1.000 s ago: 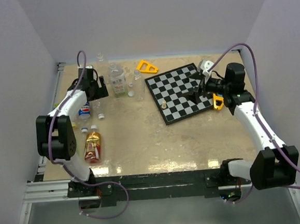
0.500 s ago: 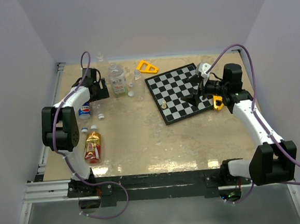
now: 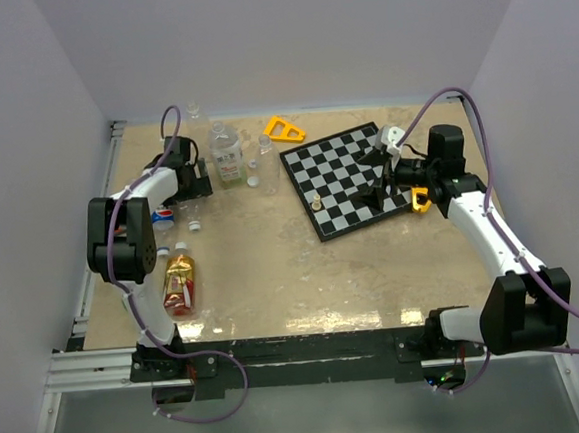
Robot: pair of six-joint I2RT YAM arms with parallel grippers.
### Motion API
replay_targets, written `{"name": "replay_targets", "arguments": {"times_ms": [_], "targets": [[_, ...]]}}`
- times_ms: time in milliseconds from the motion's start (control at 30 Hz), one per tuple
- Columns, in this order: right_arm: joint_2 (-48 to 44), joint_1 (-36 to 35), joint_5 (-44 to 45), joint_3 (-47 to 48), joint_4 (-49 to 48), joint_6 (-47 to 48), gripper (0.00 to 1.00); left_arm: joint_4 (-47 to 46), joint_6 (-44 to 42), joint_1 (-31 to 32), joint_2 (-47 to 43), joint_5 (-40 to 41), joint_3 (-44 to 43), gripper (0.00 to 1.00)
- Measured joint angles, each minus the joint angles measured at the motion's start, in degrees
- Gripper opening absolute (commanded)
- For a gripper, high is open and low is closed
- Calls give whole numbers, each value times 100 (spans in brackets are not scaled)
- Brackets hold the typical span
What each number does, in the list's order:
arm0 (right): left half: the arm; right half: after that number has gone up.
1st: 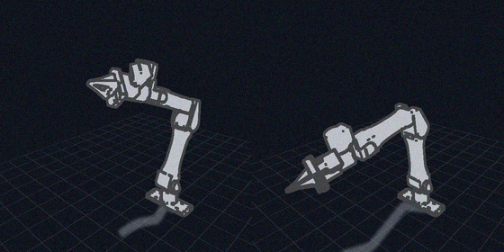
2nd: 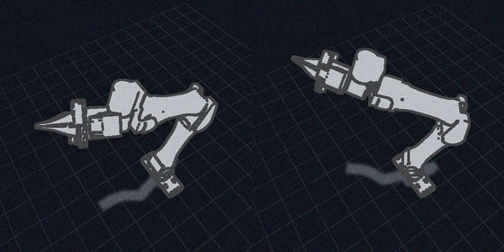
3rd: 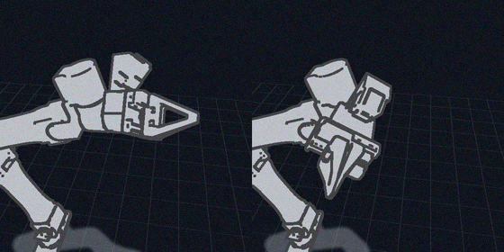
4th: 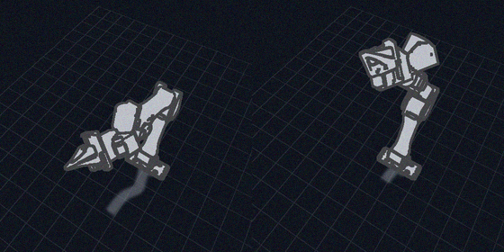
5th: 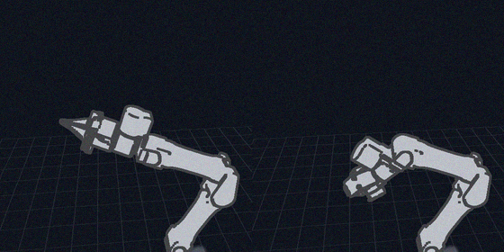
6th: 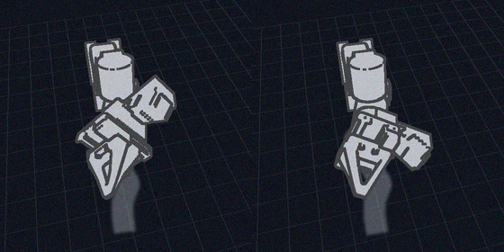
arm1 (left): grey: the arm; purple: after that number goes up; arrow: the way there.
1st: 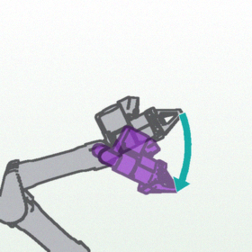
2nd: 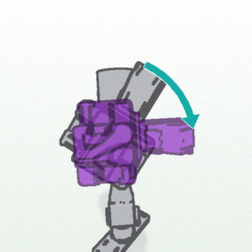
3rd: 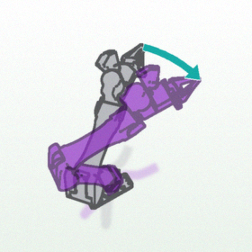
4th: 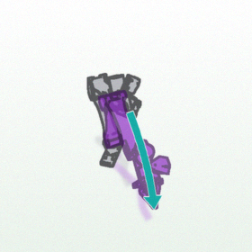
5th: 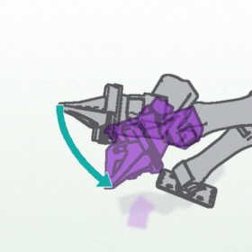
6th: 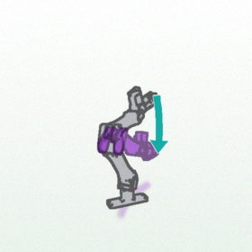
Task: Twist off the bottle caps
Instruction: Pick up the plastic bottle at the center of the board.
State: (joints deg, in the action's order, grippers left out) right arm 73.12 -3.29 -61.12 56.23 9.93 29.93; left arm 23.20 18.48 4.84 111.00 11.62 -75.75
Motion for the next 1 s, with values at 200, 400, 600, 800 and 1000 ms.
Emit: {"name": "replay_targets", "arguments": {"times_ms": [200,400,600,800,1000], "targets": [[0,0,-15,0,35,109,98,-15,-11,0,-70,-33,-4,93],[31,-2,-168,15,398,514,98,-33,-149,0,-680,7,94,98],[192,0,-120,87,695,824,98,-289,-306,-7,-1786,149,625,100],[192,0,17,129,754,881,98,-586,-306,-214,-1777,-164,732,91],[181,0,98,129,754,881,98,-566,-282,-479,-994,-654,664,88]]}}
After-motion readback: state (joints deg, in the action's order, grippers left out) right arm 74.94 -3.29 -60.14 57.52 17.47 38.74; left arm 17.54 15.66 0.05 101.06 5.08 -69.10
